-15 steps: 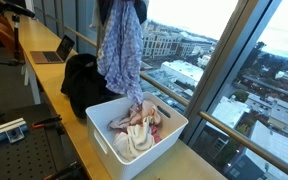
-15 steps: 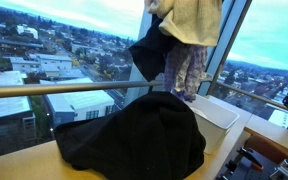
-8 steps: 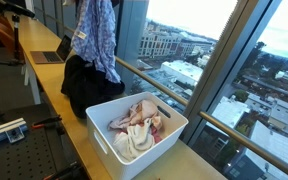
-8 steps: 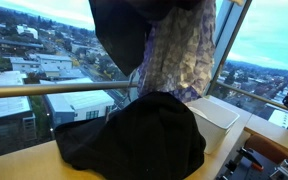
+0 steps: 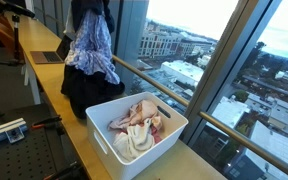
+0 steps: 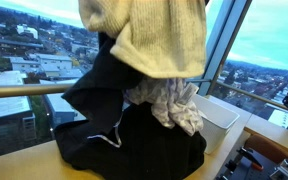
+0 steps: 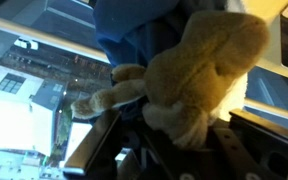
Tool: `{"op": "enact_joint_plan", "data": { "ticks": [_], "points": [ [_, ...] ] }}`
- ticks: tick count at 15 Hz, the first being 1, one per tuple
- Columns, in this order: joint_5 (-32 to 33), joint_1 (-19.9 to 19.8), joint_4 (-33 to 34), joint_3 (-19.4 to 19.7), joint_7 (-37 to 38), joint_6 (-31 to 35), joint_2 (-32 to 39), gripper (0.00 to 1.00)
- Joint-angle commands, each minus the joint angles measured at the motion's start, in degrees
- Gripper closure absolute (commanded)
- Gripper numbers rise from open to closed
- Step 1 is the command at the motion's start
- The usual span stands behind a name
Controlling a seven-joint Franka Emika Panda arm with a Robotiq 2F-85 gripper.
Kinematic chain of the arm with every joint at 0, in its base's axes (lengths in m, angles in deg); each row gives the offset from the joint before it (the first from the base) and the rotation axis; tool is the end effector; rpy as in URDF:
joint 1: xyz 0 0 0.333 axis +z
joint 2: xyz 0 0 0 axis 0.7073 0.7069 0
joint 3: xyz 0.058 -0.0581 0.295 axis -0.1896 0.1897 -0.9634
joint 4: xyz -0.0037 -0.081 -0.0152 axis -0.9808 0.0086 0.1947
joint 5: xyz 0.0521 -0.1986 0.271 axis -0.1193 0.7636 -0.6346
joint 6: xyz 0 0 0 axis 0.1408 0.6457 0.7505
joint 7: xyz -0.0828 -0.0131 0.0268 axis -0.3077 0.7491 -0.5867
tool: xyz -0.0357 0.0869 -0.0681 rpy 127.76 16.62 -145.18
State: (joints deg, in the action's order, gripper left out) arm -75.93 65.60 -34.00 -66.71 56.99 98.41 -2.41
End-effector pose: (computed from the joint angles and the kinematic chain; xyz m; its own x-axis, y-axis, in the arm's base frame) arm 0.4829 0.3517 0.6546 0.7995 0.4157 0.4335 0.4407 -0.8964 0.0468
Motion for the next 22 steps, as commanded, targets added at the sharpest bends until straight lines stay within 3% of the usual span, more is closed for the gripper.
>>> {"op": "enact_joint_plan", "data": {
  "ticks": [1, 6, 7, 12, 22],
  "points": [
    [-4.5, -2.6, -6.0, 0.5, 0.2, 3.1, -0.4, 0.96],
    [-10.2, -6.5, -17.7, 0.7, -0.1, 8.3, -1.1, 0.96],
    [-11.9, -5.3, -19.3, 2.9, -0.7, 8.9, -1.3, 0.96],
    [-15.7, -6.1, -25.9, 5.3, -1.2, 11.9, -2.0, 0.96],
    [-21.8, -6.1, -37.9, 5.8, -2.5, 19.9, 0.1, 0.96]
  ]
}}
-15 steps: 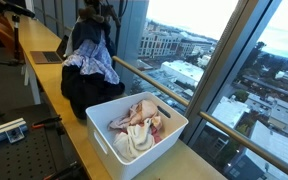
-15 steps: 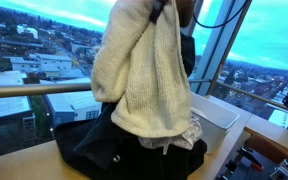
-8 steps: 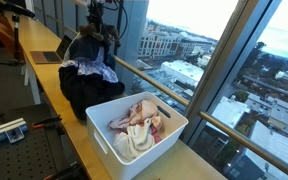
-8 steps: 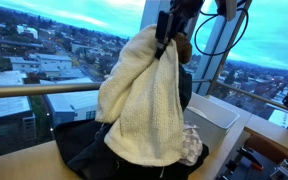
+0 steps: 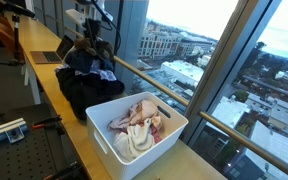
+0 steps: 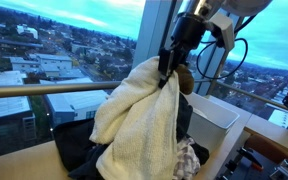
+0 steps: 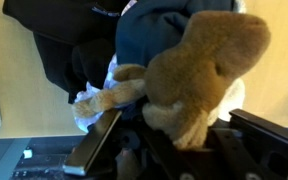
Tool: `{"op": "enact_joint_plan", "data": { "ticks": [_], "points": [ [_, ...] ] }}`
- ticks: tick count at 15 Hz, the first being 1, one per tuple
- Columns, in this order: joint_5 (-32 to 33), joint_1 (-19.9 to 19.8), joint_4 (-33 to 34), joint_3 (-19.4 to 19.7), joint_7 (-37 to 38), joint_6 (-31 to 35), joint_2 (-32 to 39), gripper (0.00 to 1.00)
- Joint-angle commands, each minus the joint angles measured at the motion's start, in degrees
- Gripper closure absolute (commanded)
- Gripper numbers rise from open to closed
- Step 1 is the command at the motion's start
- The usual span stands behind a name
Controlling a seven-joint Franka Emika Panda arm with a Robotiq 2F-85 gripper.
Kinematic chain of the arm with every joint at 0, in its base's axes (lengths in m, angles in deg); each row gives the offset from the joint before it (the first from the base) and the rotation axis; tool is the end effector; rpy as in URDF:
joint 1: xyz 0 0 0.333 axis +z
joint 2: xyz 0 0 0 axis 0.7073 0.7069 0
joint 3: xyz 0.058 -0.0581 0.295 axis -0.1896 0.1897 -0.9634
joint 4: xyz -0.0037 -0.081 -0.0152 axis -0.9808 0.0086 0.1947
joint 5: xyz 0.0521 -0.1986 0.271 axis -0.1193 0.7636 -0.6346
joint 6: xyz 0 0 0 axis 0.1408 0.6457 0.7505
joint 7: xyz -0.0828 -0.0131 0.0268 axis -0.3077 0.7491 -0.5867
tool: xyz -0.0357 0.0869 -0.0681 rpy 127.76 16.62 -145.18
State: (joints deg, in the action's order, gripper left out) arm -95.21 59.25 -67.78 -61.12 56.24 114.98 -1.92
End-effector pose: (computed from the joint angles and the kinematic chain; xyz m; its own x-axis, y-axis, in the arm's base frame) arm 0.5084 0.2745 0.4144 0.9791 0.1925 0.0658 0.2011 -0.9648 -0.1694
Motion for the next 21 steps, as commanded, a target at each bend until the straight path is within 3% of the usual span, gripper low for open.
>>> {"op": "enact_joint_plan", "data": {
  "ticks": [1, 7, 14, 15, 16, 17, 21],
  "points": [
    [-2.6, 0.3, -5.3, 0.2, -1.8, 4.3, 0.0, 0.96],
    [-2.7, -0.2, -11.0, 0.5, -3.6, 8.5, 2.6, 0.96],
    [-3.3, -3.1, -13.8, 1.8, -7.0, 8.5, 2.8, 0.96],
    [-3.3, -3.3, -13.9, 1.9, -7.3, 8.3, 2.4, 0.84],
    [-3.4, -3.6, -13.8, 1.9, -7.6, 7.9, 2.2, 0.59],
    [-3.5, -3.8, -13.7, 2.0, -7.7, 7.6, 1.9, 0.58],
    [-3.2, -4.4, -13.3, 2.5, -8.1, 6.6, 0.0, 0.3]
  ]
}}
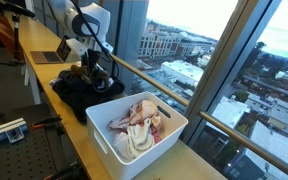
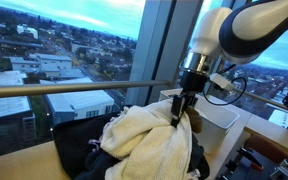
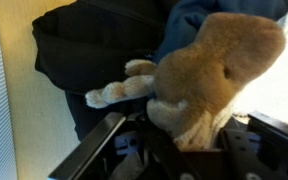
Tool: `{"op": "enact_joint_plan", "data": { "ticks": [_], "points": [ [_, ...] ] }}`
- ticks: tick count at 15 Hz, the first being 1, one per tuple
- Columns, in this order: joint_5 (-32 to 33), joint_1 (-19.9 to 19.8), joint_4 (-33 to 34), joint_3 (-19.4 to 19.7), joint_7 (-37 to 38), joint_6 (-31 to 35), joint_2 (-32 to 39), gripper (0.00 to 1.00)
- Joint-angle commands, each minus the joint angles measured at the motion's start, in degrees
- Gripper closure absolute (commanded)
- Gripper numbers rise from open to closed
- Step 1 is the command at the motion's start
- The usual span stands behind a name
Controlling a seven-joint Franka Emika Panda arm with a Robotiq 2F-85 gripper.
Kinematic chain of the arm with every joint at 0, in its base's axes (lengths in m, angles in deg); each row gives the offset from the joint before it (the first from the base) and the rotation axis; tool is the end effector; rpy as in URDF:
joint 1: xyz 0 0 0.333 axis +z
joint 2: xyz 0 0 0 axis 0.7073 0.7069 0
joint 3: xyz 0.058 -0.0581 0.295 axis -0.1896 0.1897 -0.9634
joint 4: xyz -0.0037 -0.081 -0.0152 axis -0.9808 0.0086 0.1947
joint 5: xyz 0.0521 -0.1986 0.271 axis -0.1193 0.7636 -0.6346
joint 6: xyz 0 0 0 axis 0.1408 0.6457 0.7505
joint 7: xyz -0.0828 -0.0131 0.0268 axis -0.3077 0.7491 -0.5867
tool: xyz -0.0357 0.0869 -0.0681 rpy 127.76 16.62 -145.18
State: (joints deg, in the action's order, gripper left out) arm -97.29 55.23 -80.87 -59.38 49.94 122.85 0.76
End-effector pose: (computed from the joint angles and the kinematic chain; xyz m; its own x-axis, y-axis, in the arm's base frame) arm 0.4949 0.2105 0.3086 0.9833 0.1725 -0.0587 0.1618 -0.9748 -0.1536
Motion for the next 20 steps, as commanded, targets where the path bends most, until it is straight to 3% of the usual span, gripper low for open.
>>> {"op": "enact_joint_plan", "data": {
  "ticks": [1, 4, 5, 9, 13, 16, 20],
  "points": [
    [-1.0, -0.5, 0.1, 1.0, -1.9, -1.6, -3.3, 0.21],
    [-0.6, -1.2, 0.7, 1.9, -2.3, -2.3, -5.4, 0.01],
    [-0.2, -1.5, 1.0, 2.4, -2.4, -2.6, -6.2, 0.0],
    [0.9, -3.5, 3.2, 5.0, -3.8, -4.3, -8.9, 0.0],
    [8.1, -6.1, 5.4, 9.2, -3.9, -1.5, -8.6, 0.0],
    [12.6, -8.6, 7.6, 12.2, -4.5, 1.3, -5.4, 0.0],
    [12.1, -11.8, 9.8, 15.1, -6.0, 4.9, 0.4, 0.0]
  ]
}}
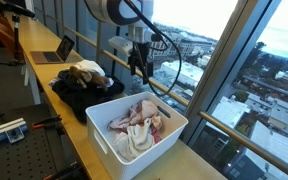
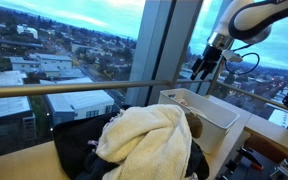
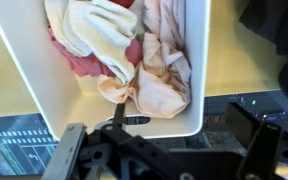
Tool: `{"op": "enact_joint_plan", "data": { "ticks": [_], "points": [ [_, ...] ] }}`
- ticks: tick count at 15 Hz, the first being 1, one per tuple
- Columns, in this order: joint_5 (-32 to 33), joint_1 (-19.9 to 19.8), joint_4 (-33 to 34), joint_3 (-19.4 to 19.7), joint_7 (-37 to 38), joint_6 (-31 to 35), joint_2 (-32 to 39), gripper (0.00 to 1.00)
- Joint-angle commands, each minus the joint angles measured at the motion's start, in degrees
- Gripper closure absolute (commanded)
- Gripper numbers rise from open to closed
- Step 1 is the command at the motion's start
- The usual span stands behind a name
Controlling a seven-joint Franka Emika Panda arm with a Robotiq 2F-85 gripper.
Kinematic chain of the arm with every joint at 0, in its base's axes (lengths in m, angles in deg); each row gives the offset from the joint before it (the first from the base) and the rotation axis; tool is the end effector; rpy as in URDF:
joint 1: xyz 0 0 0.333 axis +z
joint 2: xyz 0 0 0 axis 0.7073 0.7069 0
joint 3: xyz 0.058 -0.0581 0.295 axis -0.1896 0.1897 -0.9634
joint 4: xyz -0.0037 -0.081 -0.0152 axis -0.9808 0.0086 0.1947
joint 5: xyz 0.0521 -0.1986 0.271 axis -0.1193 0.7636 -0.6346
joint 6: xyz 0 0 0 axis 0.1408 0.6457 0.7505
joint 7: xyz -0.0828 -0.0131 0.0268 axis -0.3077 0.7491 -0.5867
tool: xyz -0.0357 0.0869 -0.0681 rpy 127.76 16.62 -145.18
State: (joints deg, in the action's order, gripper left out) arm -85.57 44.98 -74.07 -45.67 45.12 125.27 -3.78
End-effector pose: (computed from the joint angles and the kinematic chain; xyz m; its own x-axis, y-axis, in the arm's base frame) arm 0.5711 -0.0098 0.4005 0.9788 -0.0100 0.2046 -0.0200 -0.9987 0.0470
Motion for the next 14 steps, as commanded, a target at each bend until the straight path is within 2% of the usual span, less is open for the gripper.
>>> {"op": "enact_joint_plan", "data": {
  "ticks": [1, 8, 14],
  "points": [
    [-0.2, -2.4, 3.4, 1.9, -1.7, 3.4, 6.8, 0.0],
    [-3.5, -7.1, 5.6, 2.5, -3.0, 6.9, 17.4, 0.0],
    [-8.2, -8.3, 0.5, 1.4, -3.6, 9.1, 19.7, 0.0]
  ]
}}
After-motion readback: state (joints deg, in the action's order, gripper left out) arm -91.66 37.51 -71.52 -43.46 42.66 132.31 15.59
